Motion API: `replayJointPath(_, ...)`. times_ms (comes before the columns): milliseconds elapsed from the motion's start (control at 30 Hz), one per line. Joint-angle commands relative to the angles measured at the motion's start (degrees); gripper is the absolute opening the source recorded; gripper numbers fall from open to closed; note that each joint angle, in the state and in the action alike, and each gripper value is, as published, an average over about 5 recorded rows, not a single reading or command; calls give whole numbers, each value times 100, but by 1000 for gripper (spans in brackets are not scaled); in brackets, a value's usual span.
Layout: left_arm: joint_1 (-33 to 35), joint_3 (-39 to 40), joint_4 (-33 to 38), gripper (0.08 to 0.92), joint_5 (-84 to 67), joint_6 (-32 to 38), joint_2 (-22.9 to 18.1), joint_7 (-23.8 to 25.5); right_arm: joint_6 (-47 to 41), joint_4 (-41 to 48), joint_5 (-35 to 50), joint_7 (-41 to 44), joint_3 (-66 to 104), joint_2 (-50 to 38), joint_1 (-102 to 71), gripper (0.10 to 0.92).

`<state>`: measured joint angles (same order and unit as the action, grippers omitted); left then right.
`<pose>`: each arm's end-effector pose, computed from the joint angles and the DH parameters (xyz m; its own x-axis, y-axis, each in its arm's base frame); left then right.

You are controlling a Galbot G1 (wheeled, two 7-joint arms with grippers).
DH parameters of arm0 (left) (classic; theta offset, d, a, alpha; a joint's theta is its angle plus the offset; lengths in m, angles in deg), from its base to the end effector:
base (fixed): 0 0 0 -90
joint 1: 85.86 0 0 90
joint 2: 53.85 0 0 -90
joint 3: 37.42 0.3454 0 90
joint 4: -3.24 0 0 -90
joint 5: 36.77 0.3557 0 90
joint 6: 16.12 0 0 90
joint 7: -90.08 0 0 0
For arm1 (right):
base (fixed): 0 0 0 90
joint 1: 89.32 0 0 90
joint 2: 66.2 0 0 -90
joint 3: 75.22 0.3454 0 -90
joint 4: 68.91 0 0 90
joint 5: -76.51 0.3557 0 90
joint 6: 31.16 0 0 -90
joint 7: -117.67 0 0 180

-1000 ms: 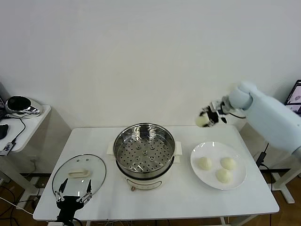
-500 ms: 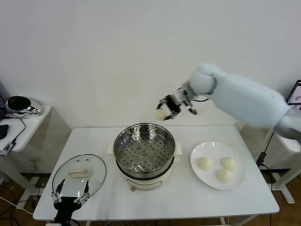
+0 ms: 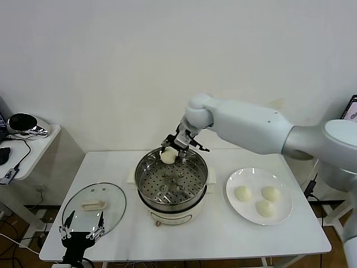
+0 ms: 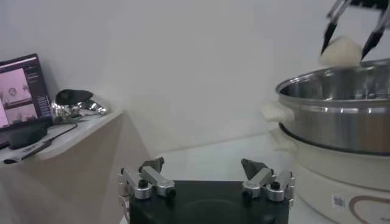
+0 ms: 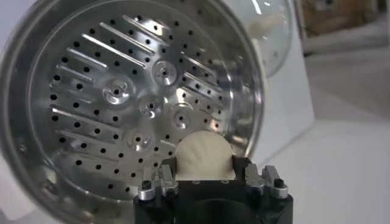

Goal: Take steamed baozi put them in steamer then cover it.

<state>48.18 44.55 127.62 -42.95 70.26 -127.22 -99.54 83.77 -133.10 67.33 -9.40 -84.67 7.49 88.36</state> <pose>0.1208 0.0807 -0.2932 -0.9756 -0.1259 0.1801 -0.0824 0.9694 0.2311 0.5662 0.1627 -0.0756 -0.1978 -0.3507 0.9154 -0.2053 -0.8983 -0.3885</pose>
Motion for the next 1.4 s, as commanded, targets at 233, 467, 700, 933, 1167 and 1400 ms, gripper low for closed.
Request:
replayJointPath(233,-18,-2,-6,823,-7,-2,5,5,800,489,-1214,-198,-85,338,-333,577)
replayJointPath(467,-49,19,-14,823,-6,-4,-4,6,979,719,-1626,-403,55,359,-539,598)
replayJointPath(700,-104,18,-63,823,-23,0,-33,-43,1094,842,-1582,-684,207,351,-585,767)
replayJointPath(933,-79,84,9,823,-4,-4,-23,-40,-322,-256,406,11,-125,-337,429,822)
replayJointPath(1167,-81,83,100,823,-15,-12,77,-28,-3350,-2318,2567,656,-619,-1955,1391,823)
replayJointPath(1400,-131,155,150,823,6,-21,115,-25,-4981,-3472,2895,656,-706,-3581,1622,823)
